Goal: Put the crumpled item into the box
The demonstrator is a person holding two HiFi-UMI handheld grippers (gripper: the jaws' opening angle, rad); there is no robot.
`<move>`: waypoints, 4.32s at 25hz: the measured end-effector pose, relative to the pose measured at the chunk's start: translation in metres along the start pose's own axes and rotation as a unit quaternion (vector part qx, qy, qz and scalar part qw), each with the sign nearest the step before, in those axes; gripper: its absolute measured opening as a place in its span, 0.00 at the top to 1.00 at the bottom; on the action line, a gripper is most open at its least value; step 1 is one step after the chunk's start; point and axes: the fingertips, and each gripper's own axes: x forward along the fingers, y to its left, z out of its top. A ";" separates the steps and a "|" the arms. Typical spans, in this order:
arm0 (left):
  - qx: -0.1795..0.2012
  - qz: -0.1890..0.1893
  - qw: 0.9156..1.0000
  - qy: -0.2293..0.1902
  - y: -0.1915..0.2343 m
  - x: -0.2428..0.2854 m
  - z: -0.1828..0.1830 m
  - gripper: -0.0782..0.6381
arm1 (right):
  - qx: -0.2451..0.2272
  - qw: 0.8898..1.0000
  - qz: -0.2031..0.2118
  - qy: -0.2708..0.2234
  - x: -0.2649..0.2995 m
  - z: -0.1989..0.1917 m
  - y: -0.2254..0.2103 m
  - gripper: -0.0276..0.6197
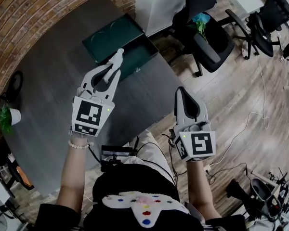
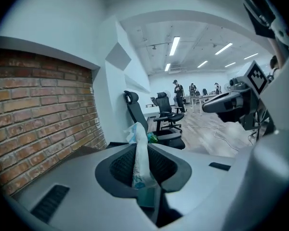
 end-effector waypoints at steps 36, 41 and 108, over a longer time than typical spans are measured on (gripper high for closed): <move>-0.022 -0.046 0.977 0.209 -0.007 0.102 -0.110 0.58 | 0.021 0.999 -0.031 0.014 -0.015 -0.023 -0.021 0.94; -0.033 -0.031 0.980 0.191 -0.001 0.084 -0.103 0.58 | 0.015 1.000 -0.021 0.012 -0.014 -0.017 -0.008 0.94; -0.059 0.065 0.993 -0.076 -0.001 -0.186 0.039 0.88 | -0.059 0.991 0.111 -0.046 -0.029 0.056 0.148 0.94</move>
